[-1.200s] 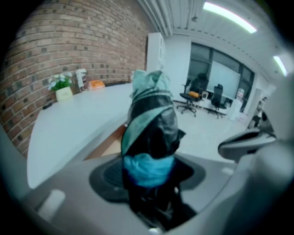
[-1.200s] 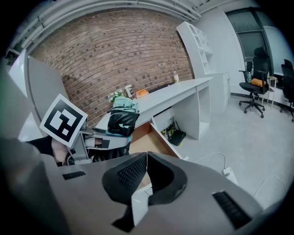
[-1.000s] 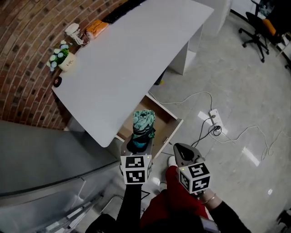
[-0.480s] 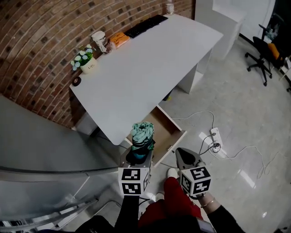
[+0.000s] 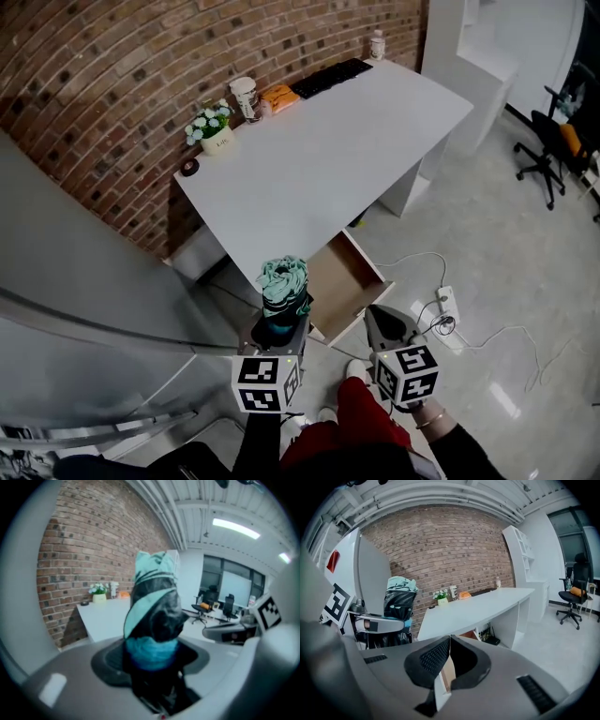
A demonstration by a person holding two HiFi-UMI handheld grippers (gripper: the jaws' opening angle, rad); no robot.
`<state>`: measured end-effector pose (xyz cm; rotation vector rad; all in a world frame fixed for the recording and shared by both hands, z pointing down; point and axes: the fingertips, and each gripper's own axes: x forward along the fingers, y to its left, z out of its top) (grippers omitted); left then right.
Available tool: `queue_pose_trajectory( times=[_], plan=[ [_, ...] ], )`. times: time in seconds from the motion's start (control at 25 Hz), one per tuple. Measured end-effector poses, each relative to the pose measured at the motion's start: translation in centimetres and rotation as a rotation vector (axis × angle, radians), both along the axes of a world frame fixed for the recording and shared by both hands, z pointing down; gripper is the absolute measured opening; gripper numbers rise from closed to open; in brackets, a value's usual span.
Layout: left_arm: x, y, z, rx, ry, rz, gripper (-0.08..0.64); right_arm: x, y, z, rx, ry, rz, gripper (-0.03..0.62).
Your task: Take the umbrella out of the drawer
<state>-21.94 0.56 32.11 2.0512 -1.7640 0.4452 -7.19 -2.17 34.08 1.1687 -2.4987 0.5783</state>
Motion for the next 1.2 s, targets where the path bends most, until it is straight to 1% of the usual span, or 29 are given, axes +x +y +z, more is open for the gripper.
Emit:
queue_pose_trajectory(
  times=[0.32, 0.6, 1.0, 1.2],
  plan=[
    [-2.1, 3.3, -1.8, 0.046, 0.009, -0.037, 0.249, -1.6, 2.0, -2.4, 0.057, 0.006, -0.035, 0.008],
    [-3.5, 6.2, -3.9, 0.095, 0.034, -0.065, 0.249, -3.0, 4.1, -4.5, 0.107, -0.015, -0.068, 0.008],
    [-5.0, 10.7, -6.3, 0.166, 0.073, -0.100, 0.250, -3.6, 6.7, -7.8, 0.197, -0.075, -0.059, 0.008],
    [-5.6, 13.0, -7.3, 0.191, 0.077, -0.108, 0.250, -3.8, 8.7, -9.1, 0.243, -0.078, -0.066, 0.006]
  ],
)
